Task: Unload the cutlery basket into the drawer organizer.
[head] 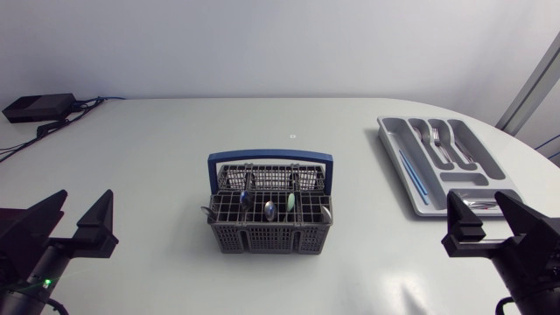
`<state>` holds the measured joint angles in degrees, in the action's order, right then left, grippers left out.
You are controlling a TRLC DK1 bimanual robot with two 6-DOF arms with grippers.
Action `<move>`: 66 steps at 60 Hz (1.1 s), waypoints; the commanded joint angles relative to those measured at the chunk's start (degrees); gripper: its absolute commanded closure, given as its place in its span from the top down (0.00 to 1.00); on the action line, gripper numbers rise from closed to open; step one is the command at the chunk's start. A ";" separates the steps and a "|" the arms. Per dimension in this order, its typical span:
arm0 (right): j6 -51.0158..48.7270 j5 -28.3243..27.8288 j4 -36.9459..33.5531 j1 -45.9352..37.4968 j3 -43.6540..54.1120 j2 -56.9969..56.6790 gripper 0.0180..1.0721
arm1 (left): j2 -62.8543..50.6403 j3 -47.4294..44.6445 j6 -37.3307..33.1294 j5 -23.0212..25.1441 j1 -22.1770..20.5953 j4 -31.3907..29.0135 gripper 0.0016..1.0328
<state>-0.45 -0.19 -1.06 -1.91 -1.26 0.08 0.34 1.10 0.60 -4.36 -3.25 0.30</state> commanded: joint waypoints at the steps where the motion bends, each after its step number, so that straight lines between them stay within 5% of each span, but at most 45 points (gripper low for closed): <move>1: 0.54 0.10 0.80 0.42 1.34 -0.43 0.96 | 0.36 -1.19 1.86 0.41 -0.01 0.32 0.96; 33: 1.24 1.77 -0.52 0.51 -2.35 -0.34 0.96 | 0.36 3.99 2.30 -1.62 0.87 -1.88 0.96; 66: 3.00 3.17 -2.19 2.53 -17.11 13.63 0.95 | -12.38 24.74 4.06 -1.79 3.95 -13.13 0.96</move>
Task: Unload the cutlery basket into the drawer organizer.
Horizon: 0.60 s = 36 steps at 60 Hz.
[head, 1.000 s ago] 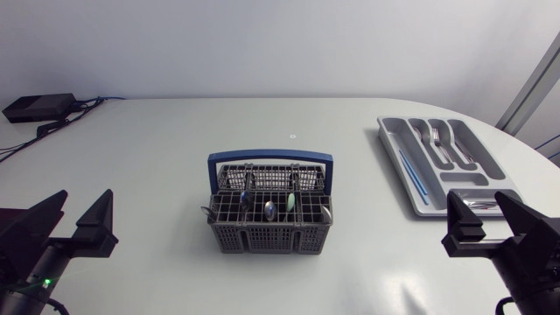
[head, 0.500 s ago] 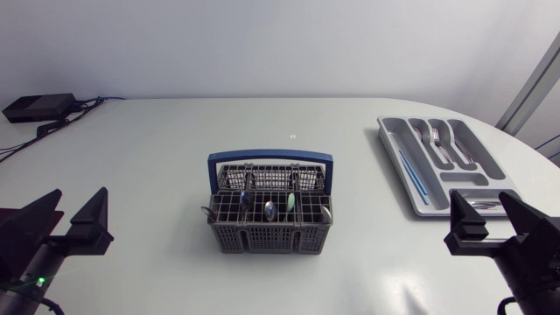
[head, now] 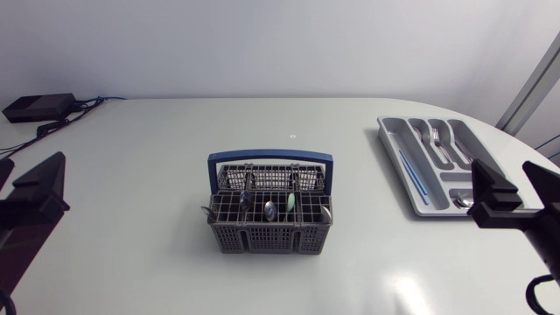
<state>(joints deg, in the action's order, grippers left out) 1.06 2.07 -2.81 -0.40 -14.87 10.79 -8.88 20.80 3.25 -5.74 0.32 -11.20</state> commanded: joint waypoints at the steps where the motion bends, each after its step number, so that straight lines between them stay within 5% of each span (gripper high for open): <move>1: 1.58 1.10 -0.71 1.20 -4.02 3.36 0.95 | -3.60 5.57 1.68 -0.33 0.39 -2.07 0.96; 23: 2.02 8.31 -6.51 10.51 -16.50 15.76 0.95 | -15.72 19.28 5.63 -0.94 -5.06 -13.32 0.93; 36: 2.63 9.27 -13.10 12.62 -25.38 23.67 0.95 | -22.67 27.46 5.63 -6.04 -10.07 -19.56 0.93</move>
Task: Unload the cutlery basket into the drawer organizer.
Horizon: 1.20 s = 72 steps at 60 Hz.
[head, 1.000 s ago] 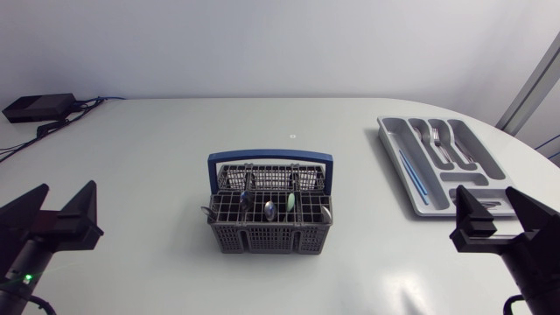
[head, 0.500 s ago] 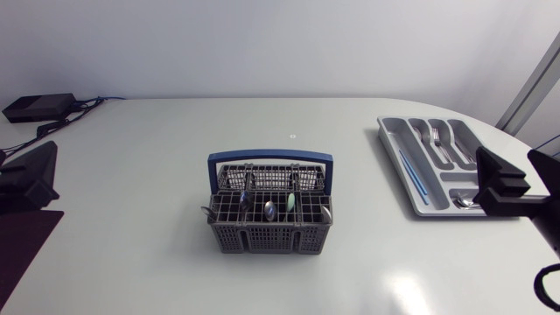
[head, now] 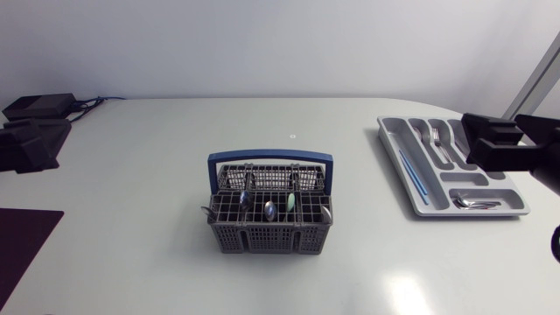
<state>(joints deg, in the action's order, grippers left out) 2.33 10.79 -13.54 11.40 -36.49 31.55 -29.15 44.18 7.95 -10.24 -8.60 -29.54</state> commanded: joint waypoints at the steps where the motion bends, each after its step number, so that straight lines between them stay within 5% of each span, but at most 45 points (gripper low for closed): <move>1: 1.54 0.55 -2.98 0.91 -4.55 3.52 0.95 | -2.76 4.42 0.93 -1.71 -1.33 -1.40 0.93; 20: 4.35 0.20 -16.96 5.65 -16.16 13.10 0.95 | -10.93 10.57 4.80 -2.33 -6.16 -7.20 0.94; 29: 4.44 0.02 -20.56 7.23 -18.09 16.09 0.95 | -15.77 13.82 6.21 -6.64 -10.47 -10.45 0.94; 39: 5.49 -0.06 -23.29 9.26 -19.94 19.51 0.89 | -20.51 16.99 7.52 -6.64 -11.00 -14.14 0.94; 72: 9.36 0.02 -34.01 10.66 -23.63 28.39 0.94 | -28.16 20.68 15.87 -4.35 -19.61 -20.91 0.96</move>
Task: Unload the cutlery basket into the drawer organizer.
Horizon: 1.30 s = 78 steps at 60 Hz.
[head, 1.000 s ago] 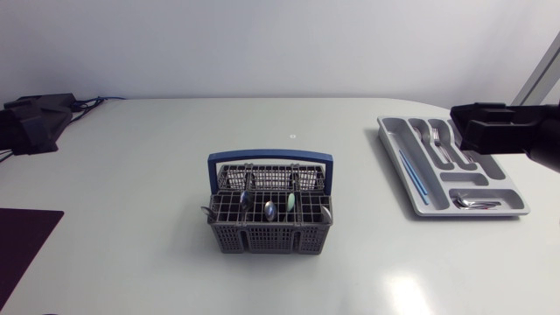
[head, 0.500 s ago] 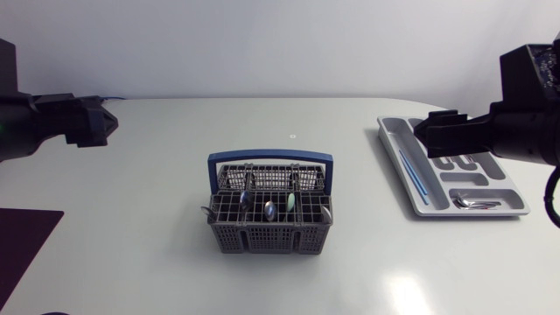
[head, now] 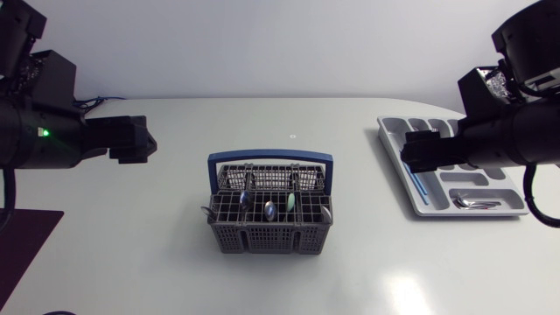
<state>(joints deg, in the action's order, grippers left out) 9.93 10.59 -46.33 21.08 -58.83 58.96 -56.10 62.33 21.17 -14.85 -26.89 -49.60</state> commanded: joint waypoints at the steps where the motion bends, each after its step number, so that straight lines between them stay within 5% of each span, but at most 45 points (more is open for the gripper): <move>1: 1.84 0.22 -1.31 1.07 -1.29 0.98 0.94 | -1.47 2.63 2.74 0.26 -1.49 -0.93 0.96; 21: 4.30 0.31 -3.24 3.88 -1.29 1.51 0.91 | -6.22 3.24 15.31 4.39 -2.46 -8.49 0.95; 46: 5.80 0.31 -3.77 6.60 0.12 2.65 0.90 | -10.70 0.34 30.42 11.34 -7.47 -8.23 0.95; 61: 6.68 0.22 -3.07 7.75 1.96 3.18 0.91 | -12.72 -1.94 31.48 11.25 -9.76 0.83 0.94; 67: 6.59 0.31 -2.89 7.75 2.58 3.00 0.91 | -14.74 -2.21 31.74 13.18 -8.17 3.46 0.83; 74: 6.50 0.31 -2.45 7.75 3.28 2.92 0.91 | -16.59 -2.12 32.71 13.27 -7.47 3.73 0.83; 78: 6.50 0.22 -1.93 7.75 3.90 3.00 0.91 | -17.38 -2.12 34.73 14.06 -7.65 2.58 0.94</move>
<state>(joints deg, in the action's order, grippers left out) 15.03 10.59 -48.95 28.45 -56.93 61.45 -72.05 61.73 52.64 -1.69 -34.74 -46.24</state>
